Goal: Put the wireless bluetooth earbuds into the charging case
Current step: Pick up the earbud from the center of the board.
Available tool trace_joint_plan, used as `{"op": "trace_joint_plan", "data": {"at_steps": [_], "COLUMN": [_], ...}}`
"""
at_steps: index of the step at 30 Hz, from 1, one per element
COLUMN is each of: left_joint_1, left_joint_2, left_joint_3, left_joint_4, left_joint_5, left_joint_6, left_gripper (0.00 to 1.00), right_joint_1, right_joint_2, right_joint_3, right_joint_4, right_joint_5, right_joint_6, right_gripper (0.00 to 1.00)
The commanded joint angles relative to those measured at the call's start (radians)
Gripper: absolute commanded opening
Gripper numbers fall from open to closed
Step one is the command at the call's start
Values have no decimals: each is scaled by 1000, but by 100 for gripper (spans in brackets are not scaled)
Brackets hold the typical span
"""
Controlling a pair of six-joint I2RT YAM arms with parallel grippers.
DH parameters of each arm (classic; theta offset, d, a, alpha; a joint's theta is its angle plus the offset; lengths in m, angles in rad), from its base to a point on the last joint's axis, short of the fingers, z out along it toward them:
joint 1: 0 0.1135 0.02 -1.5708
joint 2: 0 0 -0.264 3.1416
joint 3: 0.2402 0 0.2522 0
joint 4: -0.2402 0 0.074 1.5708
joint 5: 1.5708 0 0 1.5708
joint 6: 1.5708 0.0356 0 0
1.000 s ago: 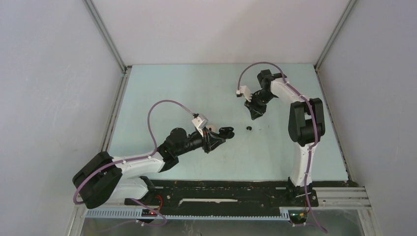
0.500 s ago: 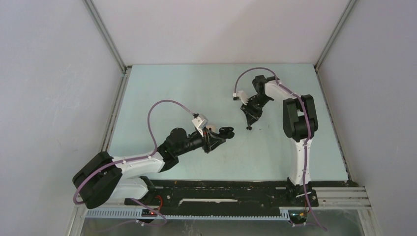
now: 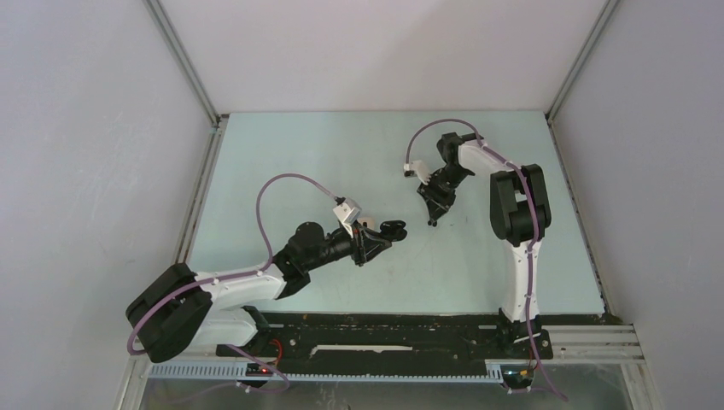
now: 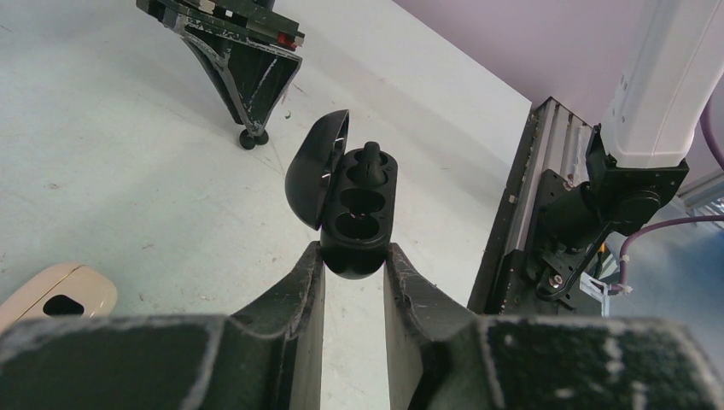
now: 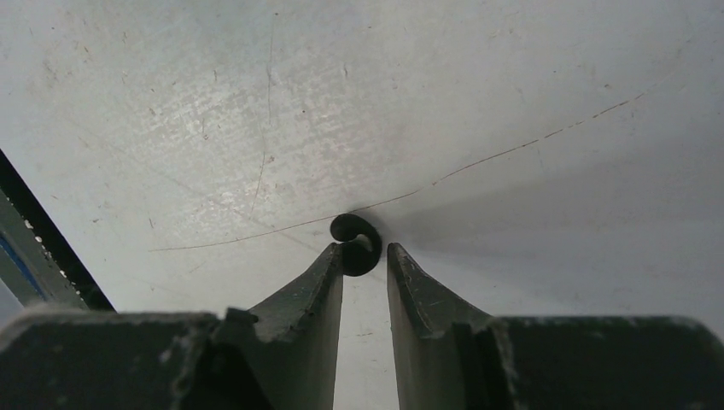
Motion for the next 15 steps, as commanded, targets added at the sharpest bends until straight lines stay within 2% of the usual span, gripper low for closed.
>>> {"op": "trace_joint_plan", "data": {"at_steps": [1,15], "left_joint_1": [0,0], "left_joint_2": [-5,-7], "left_joint_3": [-11,-12], "left_joint_4": [35,35], "left_joint_5": [10,13], "left_joint_6": [16,13], "left_gripper": [0,0], "right_joint_1": [8,10], "right_joint_2": [-1,-14], "right_joint_3": [8,2], "right_joint_4": [-28,-21], "right_joint_5": [-8,-22], "right_joint_6": [6,18], "right_gripper": [29,27]}}
